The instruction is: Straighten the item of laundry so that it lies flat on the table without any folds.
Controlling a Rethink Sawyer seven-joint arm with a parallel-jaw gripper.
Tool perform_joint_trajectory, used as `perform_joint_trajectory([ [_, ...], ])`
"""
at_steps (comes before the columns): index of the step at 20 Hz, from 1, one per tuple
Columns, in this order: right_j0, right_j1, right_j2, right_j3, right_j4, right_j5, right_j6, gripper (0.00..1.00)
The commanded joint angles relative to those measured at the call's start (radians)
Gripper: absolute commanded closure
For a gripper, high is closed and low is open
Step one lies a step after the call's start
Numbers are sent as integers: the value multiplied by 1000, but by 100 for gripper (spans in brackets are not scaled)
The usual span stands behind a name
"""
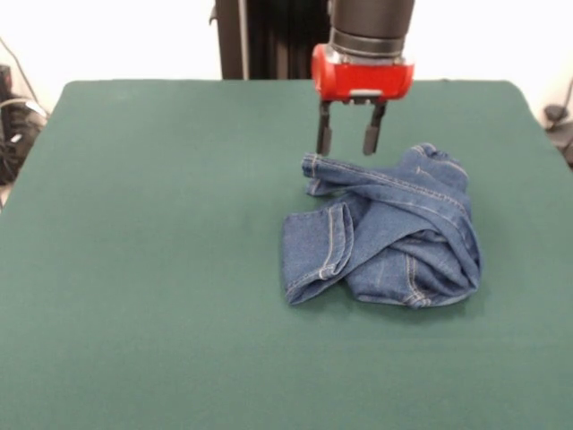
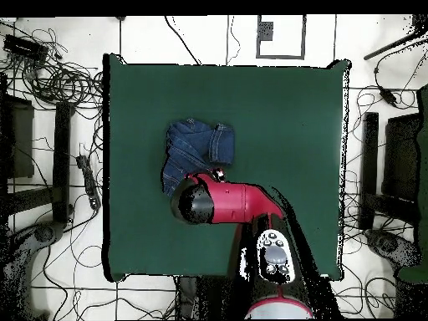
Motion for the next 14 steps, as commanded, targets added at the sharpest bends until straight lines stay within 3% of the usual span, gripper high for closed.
perform_joint_trajectory([
  [1,19,56,129,-58,3,51,77,0],
  [14,35,159,105,-134,13,159,76,0],
])
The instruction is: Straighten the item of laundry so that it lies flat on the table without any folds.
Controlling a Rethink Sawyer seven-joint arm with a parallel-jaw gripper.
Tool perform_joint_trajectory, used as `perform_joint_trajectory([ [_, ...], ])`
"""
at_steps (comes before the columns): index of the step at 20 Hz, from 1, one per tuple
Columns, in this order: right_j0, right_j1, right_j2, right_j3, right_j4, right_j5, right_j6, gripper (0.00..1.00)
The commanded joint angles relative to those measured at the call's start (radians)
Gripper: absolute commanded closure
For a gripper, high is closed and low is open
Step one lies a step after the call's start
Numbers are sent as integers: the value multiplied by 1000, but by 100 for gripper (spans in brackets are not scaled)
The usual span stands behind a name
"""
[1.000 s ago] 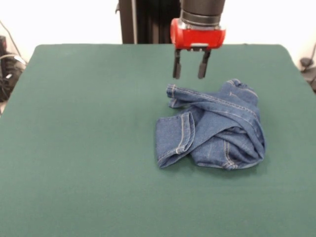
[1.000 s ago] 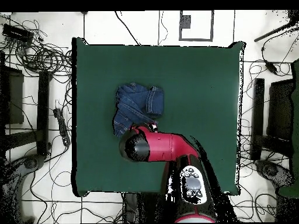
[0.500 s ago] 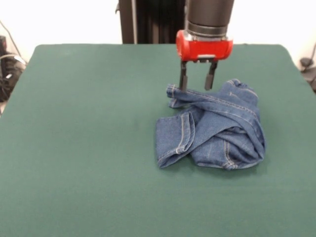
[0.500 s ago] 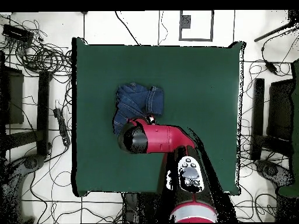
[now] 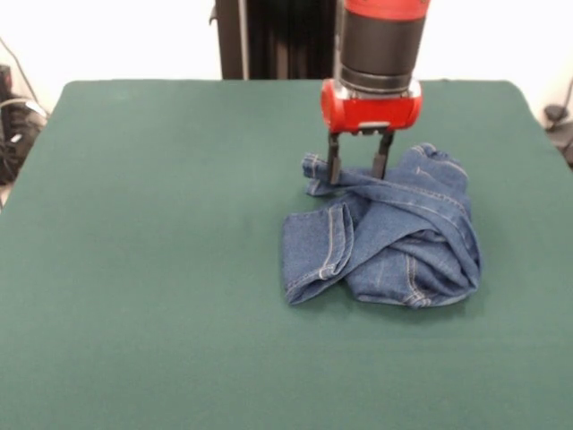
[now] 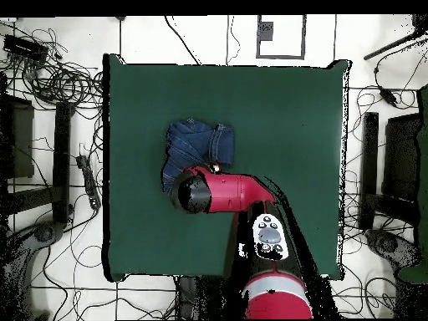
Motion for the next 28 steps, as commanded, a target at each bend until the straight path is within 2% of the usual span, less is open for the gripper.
perform_joint_trajectory([
  [1,32,84,90,-69,11,135,76,0],
  [4,28,100,92,-79,15,121,87,0],
  [5,32,103,87,-86,12,119,89,100],
  [10,49,108,64,-95,6,110,103,100],
  [17,28,77,87,-65,10,129,87,100],
  [24,33,-41,93,-76,42,319,61,100],
  [28,28,-56,107,-82,38,342,58,100],
])
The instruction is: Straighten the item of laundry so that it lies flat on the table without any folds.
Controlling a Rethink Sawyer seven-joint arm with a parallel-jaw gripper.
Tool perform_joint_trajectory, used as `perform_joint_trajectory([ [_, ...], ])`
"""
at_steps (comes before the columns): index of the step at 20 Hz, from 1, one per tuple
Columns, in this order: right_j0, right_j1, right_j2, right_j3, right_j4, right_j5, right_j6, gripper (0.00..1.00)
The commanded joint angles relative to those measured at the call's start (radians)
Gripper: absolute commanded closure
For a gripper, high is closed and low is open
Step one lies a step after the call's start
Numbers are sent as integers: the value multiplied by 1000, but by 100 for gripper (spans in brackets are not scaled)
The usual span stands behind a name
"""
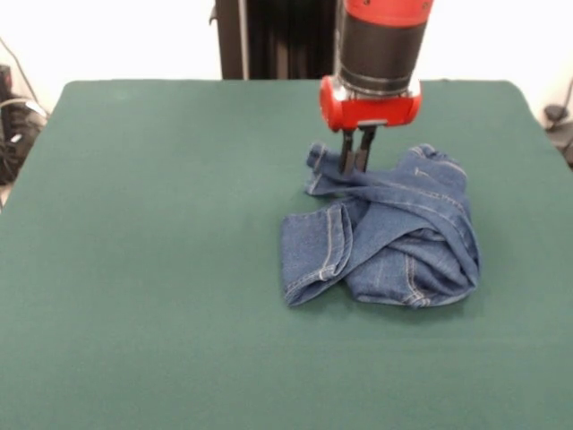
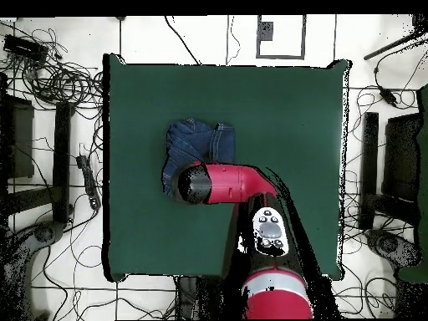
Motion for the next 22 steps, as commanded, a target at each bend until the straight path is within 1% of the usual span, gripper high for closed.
perform_joint_trajectory([
  [1,22,-44,109,-28,35,158,61,100],
  [10,18,-71,121,-48,35,208,55,100],
  [16,22,-102,121,-86,41,297,41,100],
  [22,22,-122,126,-137,27,368,9,100],
])
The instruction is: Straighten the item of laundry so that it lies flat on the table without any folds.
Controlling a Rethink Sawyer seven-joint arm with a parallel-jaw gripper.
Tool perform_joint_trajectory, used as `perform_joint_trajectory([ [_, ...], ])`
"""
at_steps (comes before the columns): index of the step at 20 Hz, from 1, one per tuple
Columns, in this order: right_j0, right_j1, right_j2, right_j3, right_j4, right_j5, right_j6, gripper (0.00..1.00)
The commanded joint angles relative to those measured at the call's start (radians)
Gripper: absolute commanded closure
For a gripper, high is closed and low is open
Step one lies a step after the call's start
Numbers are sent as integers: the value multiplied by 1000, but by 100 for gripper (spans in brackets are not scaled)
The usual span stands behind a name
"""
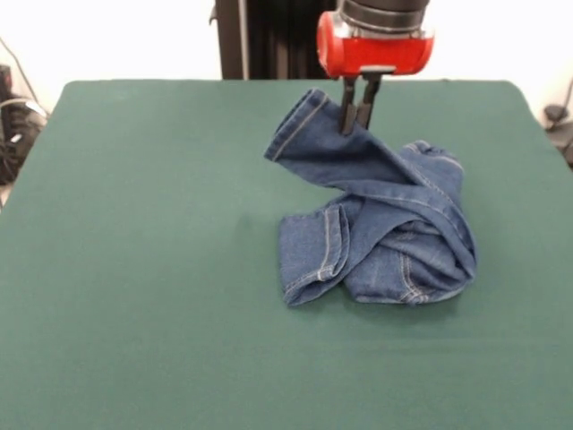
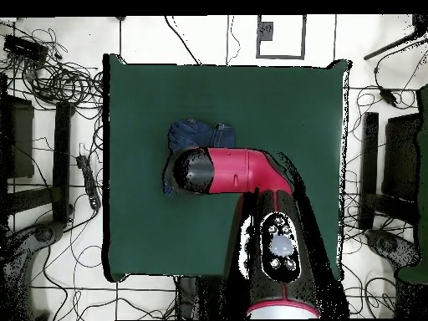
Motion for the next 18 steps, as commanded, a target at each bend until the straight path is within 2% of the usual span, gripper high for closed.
perform_joint_trajectory([
  [1,21,-8,125,-77,23,188,3,100],
  [6,-8,-40,139,-73,2,220,-60,100],
  [13,-117,-30,201,21,-50,45,-146,100],
  [18,-241,-7,283,89,-118,-57,-231,100],
])
